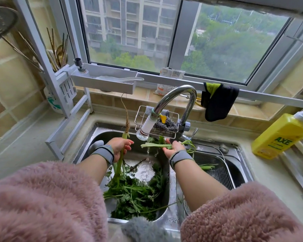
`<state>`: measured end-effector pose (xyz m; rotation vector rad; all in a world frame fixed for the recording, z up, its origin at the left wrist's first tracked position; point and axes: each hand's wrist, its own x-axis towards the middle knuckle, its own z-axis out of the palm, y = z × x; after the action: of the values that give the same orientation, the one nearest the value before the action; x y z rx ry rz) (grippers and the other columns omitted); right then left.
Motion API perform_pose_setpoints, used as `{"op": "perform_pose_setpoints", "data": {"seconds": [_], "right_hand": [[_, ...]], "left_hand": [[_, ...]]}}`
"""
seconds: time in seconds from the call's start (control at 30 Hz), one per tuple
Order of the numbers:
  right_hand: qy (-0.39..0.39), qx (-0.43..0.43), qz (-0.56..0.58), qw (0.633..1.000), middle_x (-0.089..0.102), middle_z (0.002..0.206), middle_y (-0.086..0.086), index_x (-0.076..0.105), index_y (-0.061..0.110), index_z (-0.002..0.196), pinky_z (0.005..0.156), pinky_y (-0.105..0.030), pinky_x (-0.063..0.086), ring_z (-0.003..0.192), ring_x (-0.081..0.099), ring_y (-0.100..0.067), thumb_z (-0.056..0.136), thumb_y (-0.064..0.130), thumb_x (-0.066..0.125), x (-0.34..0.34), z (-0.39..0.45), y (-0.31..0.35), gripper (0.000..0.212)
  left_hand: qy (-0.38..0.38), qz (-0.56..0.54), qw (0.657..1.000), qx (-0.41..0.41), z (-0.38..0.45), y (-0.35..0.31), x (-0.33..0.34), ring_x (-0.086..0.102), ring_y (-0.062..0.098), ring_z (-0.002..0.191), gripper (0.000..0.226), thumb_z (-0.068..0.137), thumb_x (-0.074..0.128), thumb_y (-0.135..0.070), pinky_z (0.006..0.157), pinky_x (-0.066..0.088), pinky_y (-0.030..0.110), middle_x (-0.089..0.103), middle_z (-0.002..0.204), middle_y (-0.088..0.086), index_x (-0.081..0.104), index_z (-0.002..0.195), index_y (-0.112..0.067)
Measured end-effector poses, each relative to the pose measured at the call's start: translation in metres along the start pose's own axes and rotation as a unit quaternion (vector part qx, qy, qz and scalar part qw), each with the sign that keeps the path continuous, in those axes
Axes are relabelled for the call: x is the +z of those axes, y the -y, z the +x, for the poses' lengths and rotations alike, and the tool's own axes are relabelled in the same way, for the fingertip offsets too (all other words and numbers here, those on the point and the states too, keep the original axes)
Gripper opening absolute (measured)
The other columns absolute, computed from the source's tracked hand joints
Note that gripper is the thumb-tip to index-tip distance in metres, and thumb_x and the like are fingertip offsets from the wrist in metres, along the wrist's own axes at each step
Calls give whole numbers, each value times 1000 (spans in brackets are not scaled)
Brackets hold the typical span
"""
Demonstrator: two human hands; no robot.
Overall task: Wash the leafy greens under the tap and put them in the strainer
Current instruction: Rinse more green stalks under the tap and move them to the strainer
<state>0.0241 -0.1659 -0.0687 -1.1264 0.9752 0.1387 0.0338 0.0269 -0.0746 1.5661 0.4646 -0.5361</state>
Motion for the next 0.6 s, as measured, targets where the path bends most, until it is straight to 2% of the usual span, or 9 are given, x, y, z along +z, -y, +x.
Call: {"op": "perform_pose_setpoints", "data": {"seconds": [0.07, 0.13, 0.23, 0.3, 0.37, 0.4, 0.43, 0.5, 0.6], "right_hand": [[5, -41, -32, 999, 63, 102, -10, 39, 3, 90, 98, -39, 45, 112, 54, -29, 101, 9, 34, -4, 2, -3, 13], [-2, -52, -19, 998, 57, 76, -12, 36, 4, 104, 85, -46, 48, 77, 58, -29, 100, 6, 32, -12, 12, -1, 6], [-19, -72, -55, 996, 56, 79, -12, 43, -8, 123, 60, -28, 52, 61, 52, -20, 99, 6, 34, -31, 13, 13, 30], [-70, -121, -235, 962, 60, 110, -14, 41, -7, 132, 64, -15, 51, 80, 59, -18, 101, 10, 32, -46, 14, 19, 37], [-86, -174, -549, 813, 50, 135, -9, 44, 2, 133, 90, -20, 45, 118, 53, -22, 102, 15, 30, -64, 10, 23, 37], [-76, -152, -630, 758, 49, 137, -9, 46, 4, 132, 90, -16, 44, 125, 48, -24, 102, 16, 32, -74, 16, 26, 36], [-82, -121, -586, 797, 50, 136, -11, 48, 3, 131, 78, -7, 44, 126, 48, -25, 100, 14, 36, -82, 25, 24, 35], [-55, -106, -611, 782, 53, 132, -18, 50, -2, 129, 48, -7, 37, 123, 51, -28, 94, 9, 46, -95, 36, 14, 37], [-59, -74, -640, 763, 51, 133, -20, 50, -4, 128, 66, -18, 43, 124, 49, -30, 91, 9, 49, -113, 50, -2, 39]], "left_hand": [[0, -2, 1000, 2, -1, 1, 0, 38, 11, 63, 23, 95, 42, -4, 57, 35, 19, 48, 74, 6, 60, 82, -7], [0, -1, 1000, -2, 0, 2, 2, 37, 11, 63, 22, 95, 41, -5, 57, 35, 19, 47, 73, 6, 60, 83, -7], [0, -3, 1000, -12, 4, 5, 5, 36, 11, 60, 20, 94, 42, -5, 56, 34, 19, 46, 72, 6, 60, 86, -6], [1, 3, 1000, -18, 7, 8, 8, 35, 12, 60, 21, 94, 42, -6, 56, 33, 19, 47, 71, 6, 60, 83, -7], [6, 7, 1000, -23, 10, 11, 12, 36, 12, 59, 22, 94, 42, -6, 56, 33, 19, 47, 70, 6, 60, 80, -8], [8, 5, 1000, -26, 12, 12, 13, 36, 12, 59, 22, 94, 42, -6, 55, 32, 19, 46, 69, 6, 60, 80, -8], [6, 2, 1000, -28, 13, 14, 12, 36, 12, 59, 22, 94, 42, -5, 55, 32, 19, 46, 68, 6, 60, 80, -7], [2, 1, 1000, -31, 15, 16, 11, 36, 12, 59, 22, 93, 42, -5, 55, 32, 19, 46, 67, 6, 60, 80, -6], [3, 2, 999, -33, 18, 18, 14, 37, 12, 60, 22, 93, 43, -5, 56, 33, 19, 46, 68, 6, 60, 79, -6]]}}
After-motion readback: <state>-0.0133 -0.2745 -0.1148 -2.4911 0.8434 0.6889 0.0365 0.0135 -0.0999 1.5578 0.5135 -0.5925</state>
